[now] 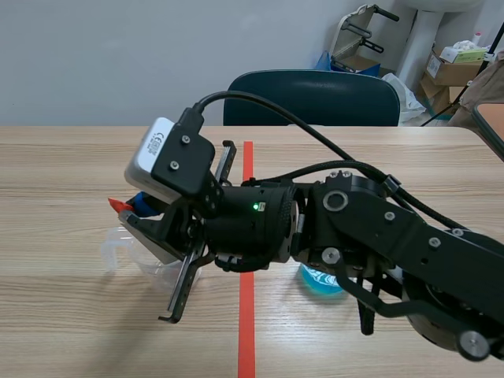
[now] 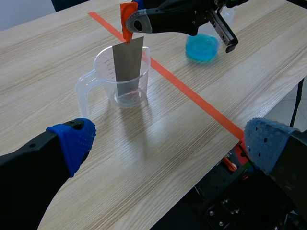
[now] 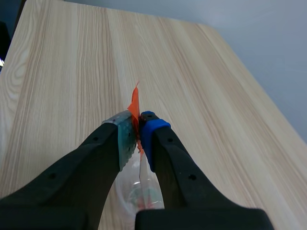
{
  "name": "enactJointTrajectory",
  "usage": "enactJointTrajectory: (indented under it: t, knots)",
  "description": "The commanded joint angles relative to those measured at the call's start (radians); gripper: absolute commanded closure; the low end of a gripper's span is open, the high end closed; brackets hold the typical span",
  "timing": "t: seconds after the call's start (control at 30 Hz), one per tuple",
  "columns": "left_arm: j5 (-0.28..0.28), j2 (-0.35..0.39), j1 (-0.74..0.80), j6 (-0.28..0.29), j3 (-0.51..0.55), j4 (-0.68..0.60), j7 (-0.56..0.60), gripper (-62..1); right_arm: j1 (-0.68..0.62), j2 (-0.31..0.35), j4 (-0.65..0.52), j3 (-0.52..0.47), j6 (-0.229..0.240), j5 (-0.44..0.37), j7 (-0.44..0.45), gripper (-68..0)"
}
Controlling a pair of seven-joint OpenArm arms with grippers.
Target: Do the redox reaction experiment
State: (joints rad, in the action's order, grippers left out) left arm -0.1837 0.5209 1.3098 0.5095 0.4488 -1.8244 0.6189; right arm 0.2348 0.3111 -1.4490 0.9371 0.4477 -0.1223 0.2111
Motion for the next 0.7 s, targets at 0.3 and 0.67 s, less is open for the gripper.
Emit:
enactJointTrajectory:
  t: [0.3, 0.67]
  knots:
    - [-0.013, -0.003, 0.000, 0.003, -0.001, -0.013, 0.048, -62.3, 0.067, 0.002, -0.191, -0.077, 0.077, -0.213, -0.253, -0.6]
    - [-0.013, -0.003, 0.000, 0.003, -0.001, -0.013, 0.088, -62.3, 0.067, 0.001, -0.430, -0.186, 0.076, -0.358, -0.483, -0.6]
